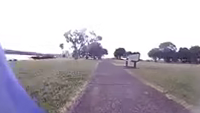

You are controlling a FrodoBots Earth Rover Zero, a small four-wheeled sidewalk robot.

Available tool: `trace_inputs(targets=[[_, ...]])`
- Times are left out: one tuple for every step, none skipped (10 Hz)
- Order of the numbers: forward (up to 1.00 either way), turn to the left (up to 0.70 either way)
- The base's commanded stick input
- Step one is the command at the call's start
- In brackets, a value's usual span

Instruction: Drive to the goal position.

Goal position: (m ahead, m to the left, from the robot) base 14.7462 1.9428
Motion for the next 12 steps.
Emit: trace_inputs(targets=[[0.70,0.00],[0.70,0.00],[0.70,0.00],[0.70,0.00],[0.70,0.00],[0.70,0.00],[0.70,0.00],[0.70,0.00],[0.70,0.00],[0.70,0.00],[0.70,-0.03],[0.70,-0.09]])
